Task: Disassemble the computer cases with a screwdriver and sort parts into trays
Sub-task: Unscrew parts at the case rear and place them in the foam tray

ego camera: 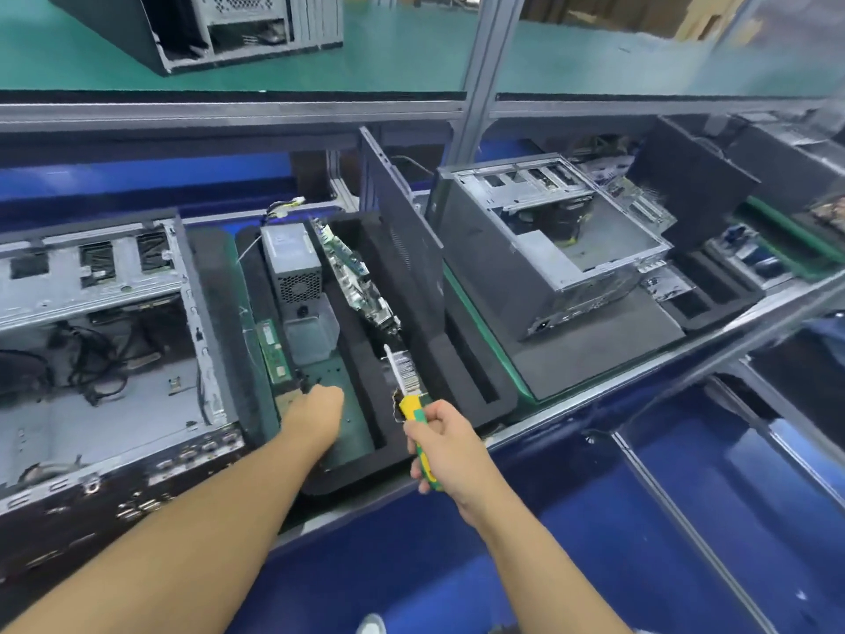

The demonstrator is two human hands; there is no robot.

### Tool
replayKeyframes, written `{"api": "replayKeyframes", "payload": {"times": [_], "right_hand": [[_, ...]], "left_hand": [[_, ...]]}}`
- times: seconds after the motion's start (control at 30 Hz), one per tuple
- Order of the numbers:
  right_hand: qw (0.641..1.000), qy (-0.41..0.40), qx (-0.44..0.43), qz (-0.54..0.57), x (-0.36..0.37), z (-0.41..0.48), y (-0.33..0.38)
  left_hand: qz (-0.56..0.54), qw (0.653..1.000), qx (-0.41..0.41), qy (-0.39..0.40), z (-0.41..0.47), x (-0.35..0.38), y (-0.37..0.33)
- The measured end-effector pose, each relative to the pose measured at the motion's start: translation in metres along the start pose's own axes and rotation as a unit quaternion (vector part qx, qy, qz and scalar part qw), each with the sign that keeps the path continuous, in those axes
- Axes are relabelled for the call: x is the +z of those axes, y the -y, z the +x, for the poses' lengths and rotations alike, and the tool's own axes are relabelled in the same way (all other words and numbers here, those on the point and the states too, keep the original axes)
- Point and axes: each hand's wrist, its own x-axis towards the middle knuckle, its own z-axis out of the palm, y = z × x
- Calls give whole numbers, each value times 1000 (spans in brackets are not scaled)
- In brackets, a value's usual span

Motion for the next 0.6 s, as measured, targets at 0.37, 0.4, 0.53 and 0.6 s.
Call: {"api": "replayKeyframes", "payload": {"times": [0.37, 0.4, 0.53, 0.6], "right_hand": [[1000, 20, 9, -16, 1, 18, 4], [1000, 19, 0, -2, 5, 19, 8], [995, 35, -43, 88, 31, 15, 29], [989, 49, -70, 122, 50, 7, 38]], "left_hand": [[-125, 991, -38, 3, 11, -19, -7], [-148, 989, -29, -6, 7, -30, -8], [-243, 967, 62, -39, -30, -81, -16], [-257, 957, 107, -80, -52, -105, -12]]}}
